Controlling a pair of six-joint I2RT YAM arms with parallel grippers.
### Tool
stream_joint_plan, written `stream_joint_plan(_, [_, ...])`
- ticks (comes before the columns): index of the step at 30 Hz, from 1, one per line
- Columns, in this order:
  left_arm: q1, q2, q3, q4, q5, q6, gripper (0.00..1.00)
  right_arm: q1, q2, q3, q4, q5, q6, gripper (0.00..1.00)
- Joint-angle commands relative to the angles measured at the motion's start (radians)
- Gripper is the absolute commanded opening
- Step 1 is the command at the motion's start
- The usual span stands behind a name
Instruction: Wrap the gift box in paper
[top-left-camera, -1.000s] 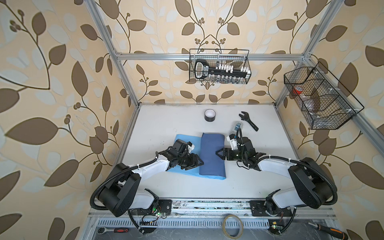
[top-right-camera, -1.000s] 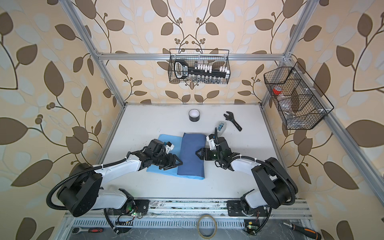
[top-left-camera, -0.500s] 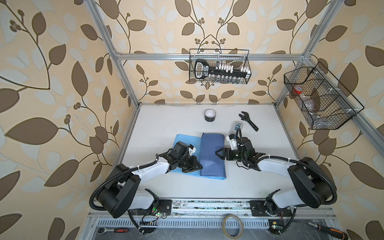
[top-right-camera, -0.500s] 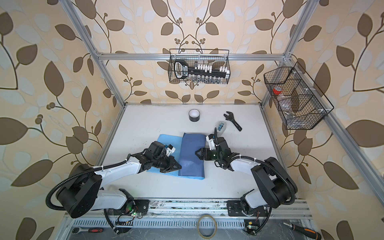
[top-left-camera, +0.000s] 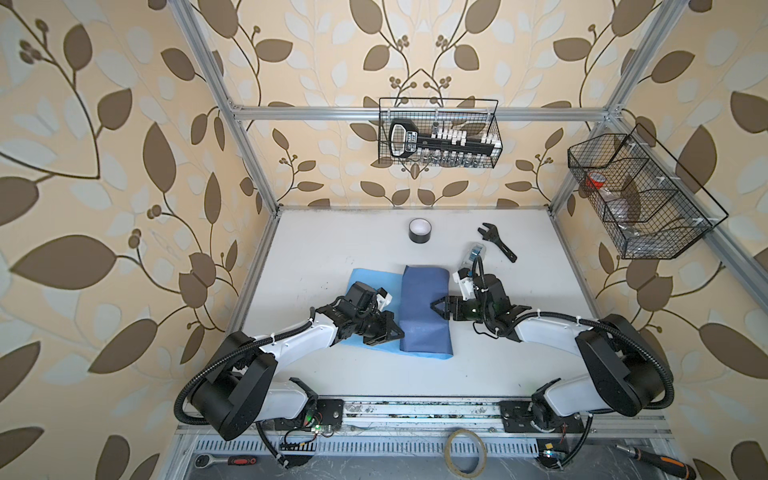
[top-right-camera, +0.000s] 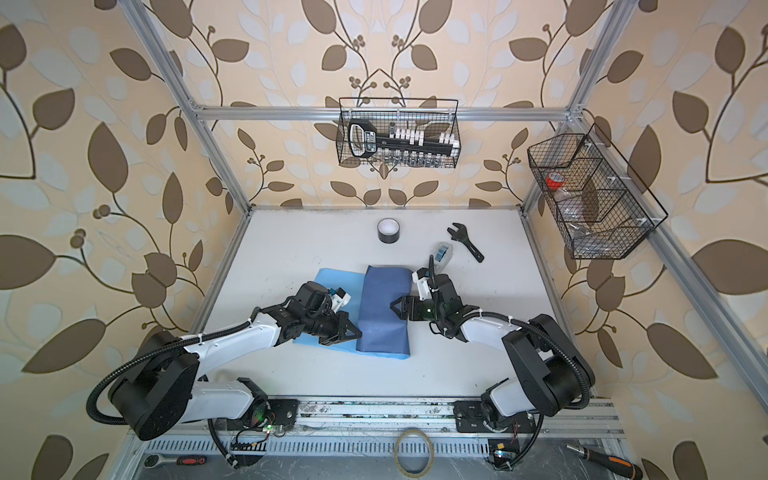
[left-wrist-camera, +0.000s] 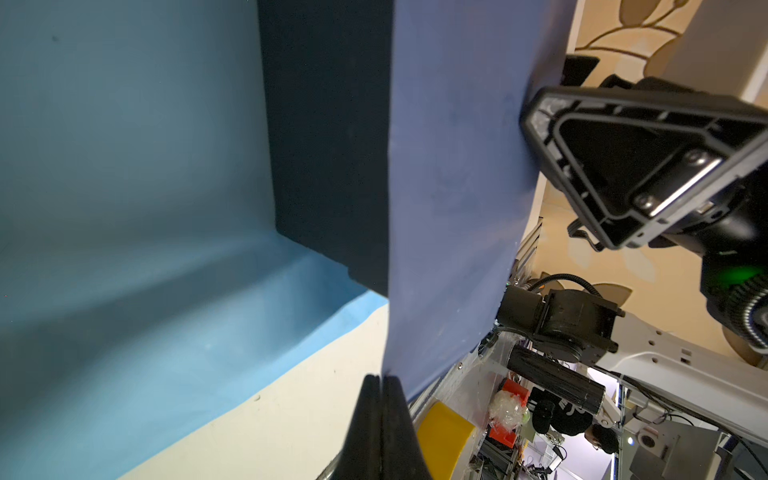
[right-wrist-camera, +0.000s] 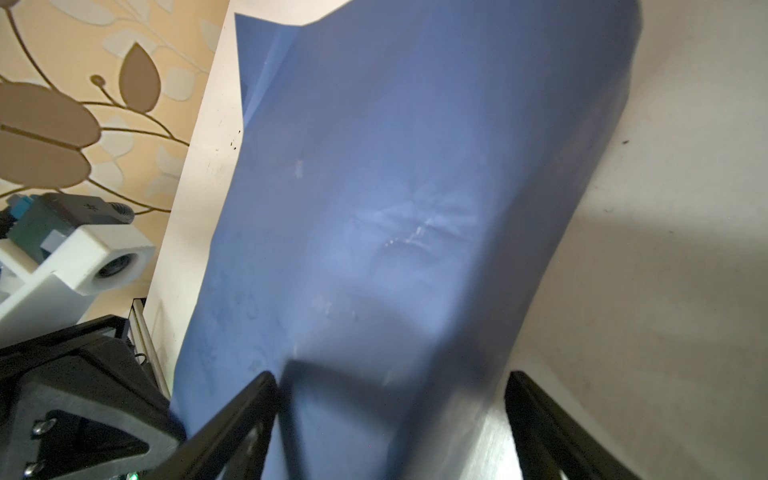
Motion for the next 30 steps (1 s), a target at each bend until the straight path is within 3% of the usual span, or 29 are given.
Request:
stream_joint_plan(1, [0.016,-0.037,0.037,-0.044,-0.018,0.038,0.0,-0.004,0.002,-0.008,-0.107,0.045,-0.032,0.86])
stream_joint_plan(13, [0.027,-0.004,0.046,-0.062,-0.064,0.062,0.01,-0.004,0.008,-0.011,-0.107,0.048,-0.033,0.87])
stream_joint_plan(16, [0.026,-0.009,0.045,-0.065,-0.075,0.06,0.12,-0.004,0.01,-0.017,-0.102,0.048,-0.031,0.86])
stream_joint_plan(21, [0.028,-0.055,0.068,-0.093,-0.123,0.057,0.46,-0.003,0.009,-0.02,-0.099,0.048,-0.027,0.86])
stream_joint_plan(24, [0.029,-0.07,0.11,-0.119,-0.172,0.058,0.58,-0.001,0.009,-0.022,-0.098,0.047,-0.026,0.86])
stream_joint_plan(30, [0.041,0.049,0.244,-0.12,-0.196,0.088,0.64,0.002,0.015,-0.025,-0.09,0.043,-0.024,0.86])
